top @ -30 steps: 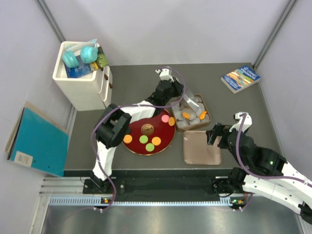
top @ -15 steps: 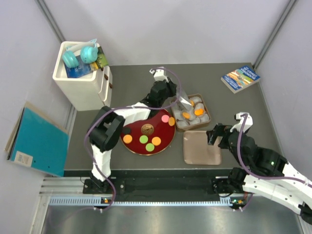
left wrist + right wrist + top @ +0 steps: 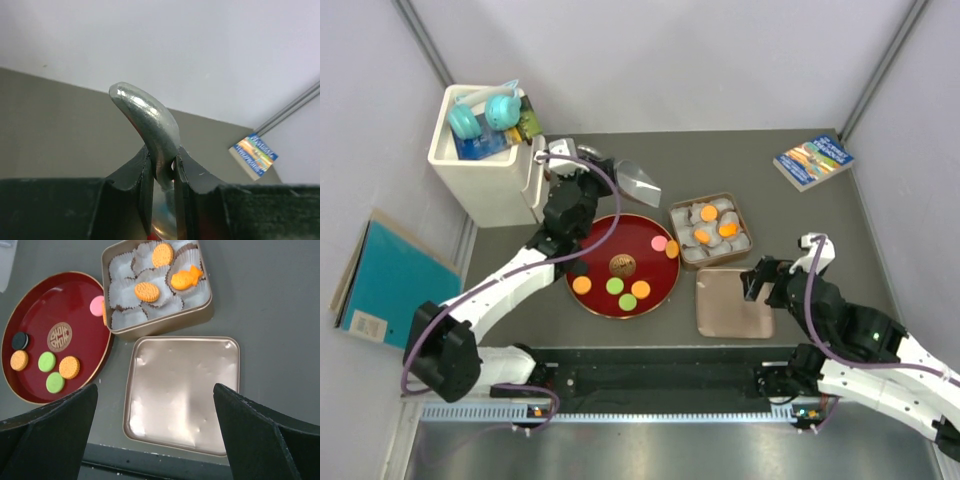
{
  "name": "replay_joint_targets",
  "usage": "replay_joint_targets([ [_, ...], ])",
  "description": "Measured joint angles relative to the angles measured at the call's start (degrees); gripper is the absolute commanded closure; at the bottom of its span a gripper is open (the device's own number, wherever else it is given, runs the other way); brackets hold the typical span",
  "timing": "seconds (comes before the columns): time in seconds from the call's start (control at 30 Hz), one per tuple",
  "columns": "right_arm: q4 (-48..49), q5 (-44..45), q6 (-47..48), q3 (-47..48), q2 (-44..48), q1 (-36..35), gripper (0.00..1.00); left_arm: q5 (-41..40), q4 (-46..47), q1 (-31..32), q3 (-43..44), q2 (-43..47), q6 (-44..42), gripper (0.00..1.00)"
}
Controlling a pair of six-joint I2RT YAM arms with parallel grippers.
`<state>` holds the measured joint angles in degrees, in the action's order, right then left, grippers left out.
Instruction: Pack the cookies
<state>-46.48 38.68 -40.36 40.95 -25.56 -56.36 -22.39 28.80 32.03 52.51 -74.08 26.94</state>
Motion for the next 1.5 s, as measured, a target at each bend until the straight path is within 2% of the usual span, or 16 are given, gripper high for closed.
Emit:
replay_joint_targets([
  [0.3, 0.4, -1.5, -1.0, -1.2, -1.6, 0.0, 0.01, -5.2, -8.9, 0.0, -12.2, 1.3, 0.2, 1.00],
  [0.47, 0.7, -1.9, -1.9, -2.3, -1.6, 0.0, 0.01, -9.4, -14.2, 0.0, -14.2, 3.4, 0.0, 1.00],
  [0.77, 1.5, -2.7, -2.3, -3.1, -3.0, 0.0, 0.02, -14.8, -17.1, 0.0, -16.9, 10.8, -1.8, 1.00],
  [1.0, 1.7, -2.8, -2.4, -3.2, -3.1, 0.0, 0.02, -14.9, -20.4, 0.0, -20.7, 13.9, -3.3, 1.00],
  [1.5, 5.2, -4.5, -2.8, -5.0, -4.1, 0.0, 0.02, -12.4, -32.8, 0.0, -22.0, 22.3, -2.5, 1.00],
])
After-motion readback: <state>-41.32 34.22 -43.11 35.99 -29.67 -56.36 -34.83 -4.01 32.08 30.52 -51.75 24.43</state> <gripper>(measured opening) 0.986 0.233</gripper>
